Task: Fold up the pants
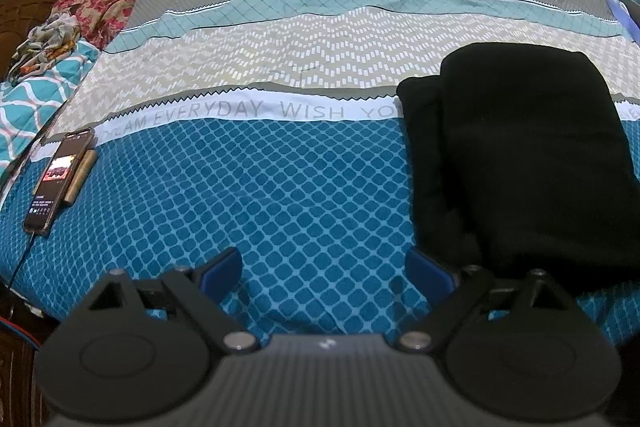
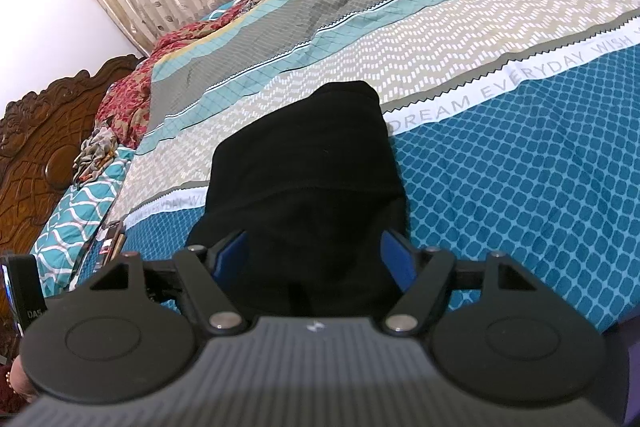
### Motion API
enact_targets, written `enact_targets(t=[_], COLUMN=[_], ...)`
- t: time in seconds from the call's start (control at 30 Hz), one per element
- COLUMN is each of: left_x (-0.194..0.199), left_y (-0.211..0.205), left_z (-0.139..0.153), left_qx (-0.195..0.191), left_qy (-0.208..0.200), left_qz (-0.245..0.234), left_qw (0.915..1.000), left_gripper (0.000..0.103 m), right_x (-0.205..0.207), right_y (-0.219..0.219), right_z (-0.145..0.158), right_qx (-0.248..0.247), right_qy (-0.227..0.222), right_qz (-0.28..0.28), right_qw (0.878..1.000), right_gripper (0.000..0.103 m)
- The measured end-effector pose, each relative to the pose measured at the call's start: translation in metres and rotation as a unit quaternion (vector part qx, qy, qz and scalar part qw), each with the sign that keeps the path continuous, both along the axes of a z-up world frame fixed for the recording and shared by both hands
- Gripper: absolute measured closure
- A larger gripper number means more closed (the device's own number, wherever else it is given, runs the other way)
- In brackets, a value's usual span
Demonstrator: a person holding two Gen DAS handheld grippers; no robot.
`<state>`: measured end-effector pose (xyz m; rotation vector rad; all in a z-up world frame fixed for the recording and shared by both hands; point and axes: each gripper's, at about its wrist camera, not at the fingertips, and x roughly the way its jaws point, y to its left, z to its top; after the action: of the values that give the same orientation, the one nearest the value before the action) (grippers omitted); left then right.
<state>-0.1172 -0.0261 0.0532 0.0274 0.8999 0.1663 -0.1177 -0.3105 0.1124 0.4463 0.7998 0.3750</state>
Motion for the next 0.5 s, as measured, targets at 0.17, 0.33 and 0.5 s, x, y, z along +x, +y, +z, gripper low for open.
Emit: enact_targets(t=[0.17, 0.33, 0.5], left_x=[0.0001, 0.0005, 0.0009], left_y=[-0.0012, -0.0006, -0.0016], left_z=[-0.0018, -0.0030, -0.0047], left_qx=[-0.001, -0.002, -0.001], left_qy=[0.002, 0.005, 0.009], left_qz=[-0.003, -0.002, -0.003], left_qw=[1.0000, 1.0000, 1.0000], left_gripper=[0.011, 0.011, 0.011], right_x=[-0.0001, 0.0005, 0.0011], right_y=[-0.0006, -0.0014, -0.0028], right_z=[-0.0010, -0.0015, -0.0033], right_qx=[0.001, 0.003, 0.006], right_qy=[0.002, 0.004, 0.007], right_qz=[-0.003, -0.005, -0.007], right_qw=[1.000, 1.000, 1.000], right_gripper=[0.028, 0.028, 0.027])
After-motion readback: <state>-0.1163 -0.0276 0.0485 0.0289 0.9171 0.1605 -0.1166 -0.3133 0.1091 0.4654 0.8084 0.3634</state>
